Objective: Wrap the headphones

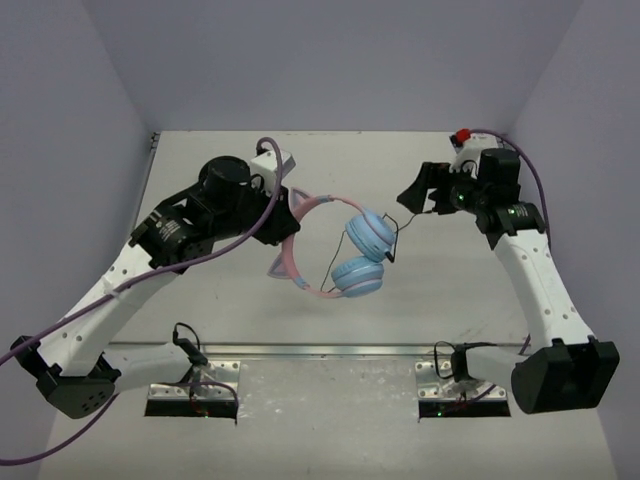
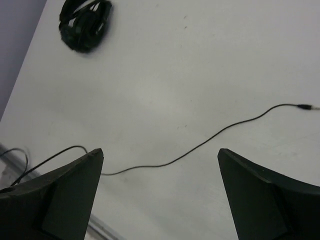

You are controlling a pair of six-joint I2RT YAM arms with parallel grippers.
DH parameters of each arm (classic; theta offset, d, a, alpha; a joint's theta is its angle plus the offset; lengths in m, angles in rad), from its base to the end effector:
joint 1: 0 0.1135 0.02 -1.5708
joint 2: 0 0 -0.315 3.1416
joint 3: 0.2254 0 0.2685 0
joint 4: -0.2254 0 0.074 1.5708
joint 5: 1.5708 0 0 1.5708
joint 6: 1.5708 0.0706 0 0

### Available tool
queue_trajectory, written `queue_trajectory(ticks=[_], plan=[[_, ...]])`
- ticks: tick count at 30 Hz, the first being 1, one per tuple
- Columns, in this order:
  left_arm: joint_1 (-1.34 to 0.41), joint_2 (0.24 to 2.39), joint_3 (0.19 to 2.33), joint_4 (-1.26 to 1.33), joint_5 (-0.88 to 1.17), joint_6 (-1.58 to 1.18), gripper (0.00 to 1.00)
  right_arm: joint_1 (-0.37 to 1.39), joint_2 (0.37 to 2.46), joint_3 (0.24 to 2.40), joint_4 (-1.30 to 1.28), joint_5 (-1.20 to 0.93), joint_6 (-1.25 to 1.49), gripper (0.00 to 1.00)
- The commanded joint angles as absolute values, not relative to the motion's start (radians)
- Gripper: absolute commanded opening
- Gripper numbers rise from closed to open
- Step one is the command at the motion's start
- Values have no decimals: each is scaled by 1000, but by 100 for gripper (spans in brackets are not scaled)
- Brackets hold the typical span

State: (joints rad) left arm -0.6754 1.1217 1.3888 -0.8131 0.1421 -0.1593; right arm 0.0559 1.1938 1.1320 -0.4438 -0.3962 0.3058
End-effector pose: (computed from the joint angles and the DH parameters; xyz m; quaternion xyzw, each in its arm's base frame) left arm 0.1832 -0.1596 0.4495 0.2555 0.8317 -0.2548 0.4220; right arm 0.2887 0.0434 0.3827 0.0061 0.8505 0.2563 0.4592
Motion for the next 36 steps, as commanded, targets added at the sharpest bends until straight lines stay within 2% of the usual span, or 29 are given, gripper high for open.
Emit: queue_trajectory(ticks=[1,3,4,5,6,9,14,18,19,21,24,26,31,33,35,36], plan=[[-681,1072,1485,-741,115,-290,1,83,1147,1048,-336,-653,331,99],[-683,1084,1552,-768,83,-371,0,103,1125,921,-111,-911,403,99],[-681,1097,1596,-784,87,-391,0,157,1114,882,-30,-932,443,99],[-681,1101,1614,-791,101,-434,0,196,1108,847,65,-902,468,99],[-683,1104,1626,-796,101,-458,0,292,1115,850,83,-879,460,99],[-683,1094,1640,-790,113,-546,0,421,1210,919,103,-777,419,99],[-681,1097,1669,-796,103,-609,0,440,1299,943,356,-769,569,99],[-681,1101,1698,-844,43,-632,0,439,1232,960,171,-438,513,99],[-683,1100,1698,-845,31,-644,0,434,1220,989,46,-238,474,99],[-681,1088,1689,-854,9,-656,0,384,1181,1026,-67,-151,442,99],[-683,1077,1681,-883,-76,-664,0,263,1073,1005,-185,-268,419,99],[-681,1072,1672,-897,-110,-664,0,217,1019,996,-247,-229,390,99],[-681,1081,1663,-890,-103,-661,0,186,919,953,-266,-386,319,99],[-681,1088,1663,-884,-91,-660,0,179,891,918,-212,-554,324,99],[-681,1080,1661,-881,-84,-667,1,181,881,852,-38,-789,368,99],[-681,1075,1657,-874,-86,-672,0,181,888,823,60,-928,497,98]])
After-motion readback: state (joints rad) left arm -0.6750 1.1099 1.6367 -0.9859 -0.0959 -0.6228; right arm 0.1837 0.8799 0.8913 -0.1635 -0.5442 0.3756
